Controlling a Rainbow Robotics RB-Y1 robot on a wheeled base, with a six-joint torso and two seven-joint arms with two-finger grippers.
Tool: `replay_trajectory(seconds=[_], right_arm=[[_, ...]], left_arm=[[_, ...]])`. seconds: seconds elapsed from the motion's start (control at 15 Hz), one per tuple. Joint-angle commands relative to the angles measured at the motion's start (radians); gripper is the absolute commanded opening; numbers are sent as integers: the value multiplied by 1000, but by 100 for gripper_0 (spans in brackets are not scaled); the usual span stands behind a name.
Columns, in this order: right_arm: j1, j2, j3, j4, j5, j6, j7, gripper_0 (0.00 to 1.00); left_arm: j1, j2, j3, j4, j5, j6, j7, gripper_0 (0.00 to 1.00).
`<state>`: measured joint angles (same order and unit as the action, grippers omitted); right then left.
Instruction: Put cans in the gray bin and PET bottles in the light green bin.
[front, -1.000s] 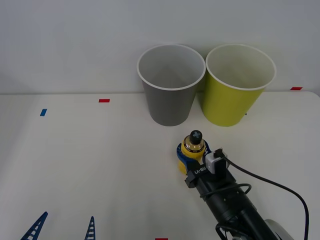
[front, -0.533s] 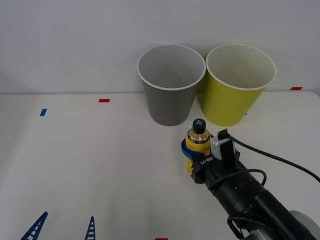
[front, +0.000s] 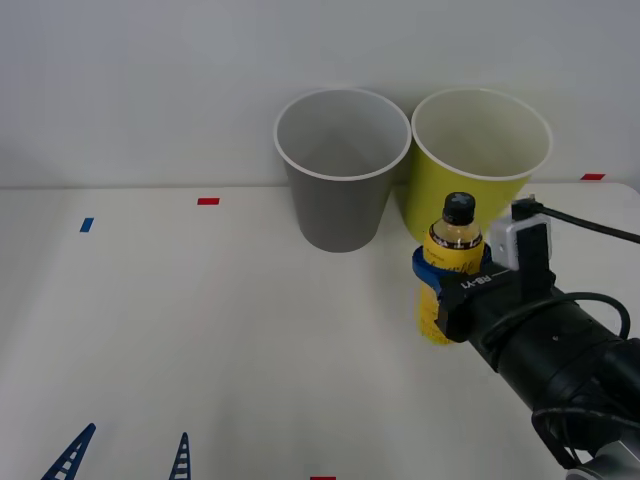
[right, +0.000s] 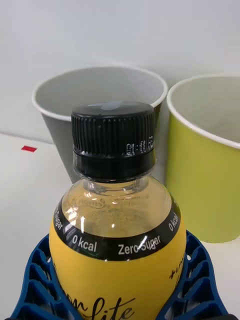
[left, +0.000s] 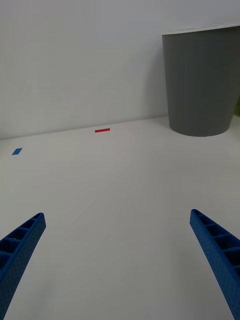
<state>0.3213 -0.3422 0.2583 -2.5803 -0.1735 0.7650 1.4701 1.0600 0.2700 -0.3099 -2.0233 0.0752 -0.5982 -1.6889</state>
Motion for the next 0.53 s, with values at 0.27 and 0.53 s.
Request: replay_trajectory(seconds=[0.27, 0.53], right_arm=[[-77, -14, -106, -38, -3, 106, -114, 4], [-240, 23, -220, -38, -57, 229, -113, 4]], left_arm=[[0, 0, 0, 0, 0, 0, 0, 100], [0, 0, 0, 0, 0, 0, 0, 100]])
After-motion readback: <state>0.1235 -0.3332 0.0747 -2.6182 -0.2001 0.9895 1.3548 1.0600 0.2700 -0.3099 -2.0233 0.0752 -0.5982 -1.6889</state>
